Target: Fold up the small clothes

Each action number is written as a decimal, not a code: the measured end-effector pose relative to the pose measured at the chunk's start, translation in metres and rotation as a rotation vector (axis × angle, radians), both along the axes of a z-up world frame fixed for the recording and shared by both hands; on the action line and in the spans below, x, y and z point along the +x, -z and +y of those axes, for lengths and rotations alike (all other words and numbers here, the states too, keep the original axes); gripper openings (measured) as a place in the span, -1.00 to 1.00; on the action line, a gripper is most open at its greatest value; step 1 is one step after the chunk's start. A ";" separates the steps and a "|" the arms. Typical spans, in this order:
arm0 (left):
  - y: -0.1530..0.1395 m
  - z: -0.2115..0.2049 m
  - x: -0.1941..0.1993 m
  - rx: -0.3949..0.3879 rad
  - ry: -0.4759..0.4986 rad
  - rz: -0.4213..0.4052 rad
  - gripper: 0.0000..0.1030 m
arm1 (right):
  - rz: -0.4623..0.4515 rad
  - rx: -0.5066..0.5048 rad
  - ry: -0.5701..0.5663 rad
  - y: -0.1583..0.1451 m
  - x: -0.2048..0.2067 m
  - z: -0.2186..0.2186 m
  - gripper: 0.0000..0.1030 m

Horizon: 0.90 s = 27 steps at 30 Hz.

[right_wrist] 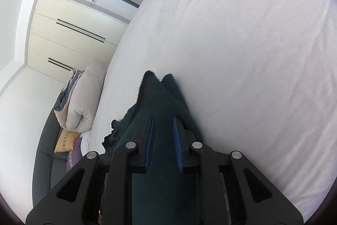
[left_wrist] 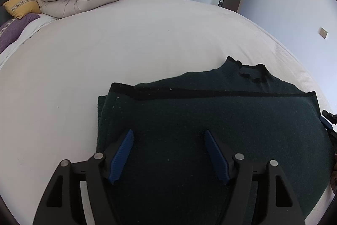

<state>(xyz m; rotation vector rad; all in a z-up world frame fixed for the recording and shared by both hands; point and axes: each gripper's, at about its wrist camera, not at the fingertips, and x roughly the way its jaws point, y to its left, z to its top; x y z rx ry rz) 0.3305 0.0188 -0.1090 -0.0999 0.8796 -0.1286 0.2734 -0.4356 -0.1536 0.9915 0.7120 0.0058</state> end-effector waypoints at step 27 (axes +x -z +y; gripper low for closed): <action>0.003 0.001 -0.005 -0.001 0.004 -0.037 0.43 | 0.007 0.042 -0.232 0.022 -0.046 0.087 -0.69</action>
